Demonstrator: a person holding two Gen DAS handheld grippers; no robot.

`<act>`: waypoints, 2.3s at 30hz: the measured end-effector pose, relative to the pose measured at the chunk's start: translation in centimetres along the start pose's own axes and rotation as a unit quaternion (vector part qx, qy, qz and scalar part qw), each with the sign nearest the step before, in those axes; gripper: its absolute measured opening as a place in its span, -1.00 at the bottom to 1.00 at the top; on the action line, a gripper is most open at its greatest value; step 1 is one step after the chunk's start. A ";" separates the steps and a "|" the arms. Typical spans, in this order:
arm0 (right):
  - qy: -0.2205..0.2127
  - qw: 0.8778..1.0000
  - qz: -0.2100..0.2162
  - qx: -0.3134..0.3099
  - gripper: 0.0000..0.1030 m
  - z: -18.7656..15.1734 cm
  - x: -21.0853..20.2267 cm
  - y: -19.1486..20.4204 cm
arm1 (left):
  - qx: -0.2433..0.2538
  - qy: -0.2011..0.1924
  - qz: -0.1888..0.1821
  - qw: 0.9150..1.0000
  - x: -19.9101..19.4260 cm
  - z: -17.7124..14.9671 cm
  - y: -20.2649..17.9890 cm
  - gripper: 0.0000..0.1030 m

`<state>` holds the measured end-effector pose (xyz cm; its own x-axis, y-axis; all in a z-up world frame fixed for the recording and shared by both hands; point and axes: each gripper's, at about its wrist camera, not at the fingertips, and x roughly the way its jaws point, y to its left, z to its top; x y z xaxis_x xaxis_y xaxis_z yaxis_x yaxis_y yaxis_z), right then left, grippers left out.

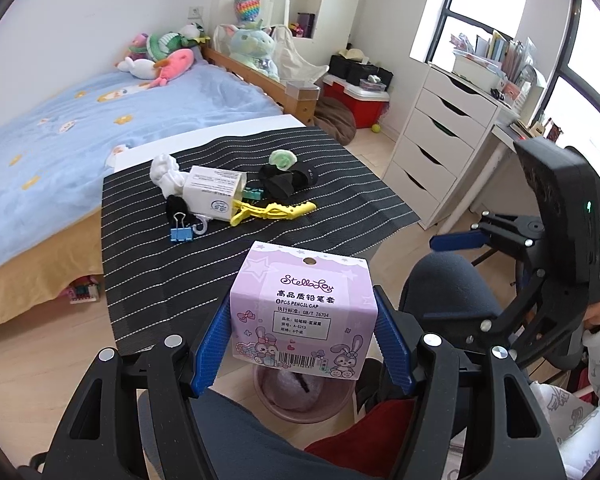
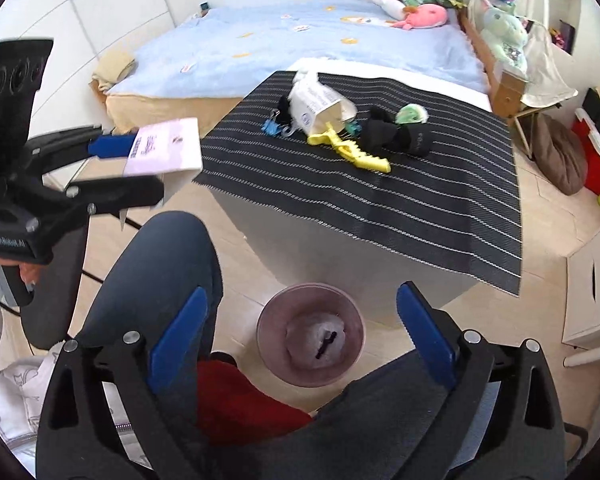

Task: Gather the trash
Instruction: 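Lower the lilac box over the pink bin and open the left tool, then close the right tool on the yellow plastic clip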

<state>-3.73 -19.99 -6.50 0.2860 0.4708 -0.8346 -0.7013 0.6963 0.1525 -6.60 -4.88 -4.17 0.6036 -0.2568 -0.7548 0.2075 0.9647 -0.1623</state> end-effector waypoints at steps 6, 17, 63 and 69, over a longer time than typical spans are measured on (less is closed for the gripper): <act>-0.025 0.999 -0.030 0.029 0.84 0.6 -1.8 -1.6 | 0.016 0.011 -0.005 1.000 0.7 0.2 -1.0 0.25; -0.067 0.993 -0.064 0.070 0.86 0.9 -4.9 -4.7 | 0.048 0.033 -0.020 0.998 2.3 0.5 -3.5 0.25; -0.052 0.998 -0.016 -0.040 0.89 7.5 0.5 -3.0 | -0.030 -0.022 0.048 0.998 1.3 2.2 2.4 0.85; -0.017 0.996 -0.005 -0.088 0.89 10.2 4.2 -2.6 | -0.043 -0.027 0.055 0.997 0.8 2.2 3.6 0.85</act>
<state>5.99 -14.31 -4.95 0.3131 0.4848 -0.8167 -0.8009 0.5969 0.0472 -3.68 -1.77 -3.97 0.6597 -0.1497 -0.7365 0.0717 0.9880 -0.1366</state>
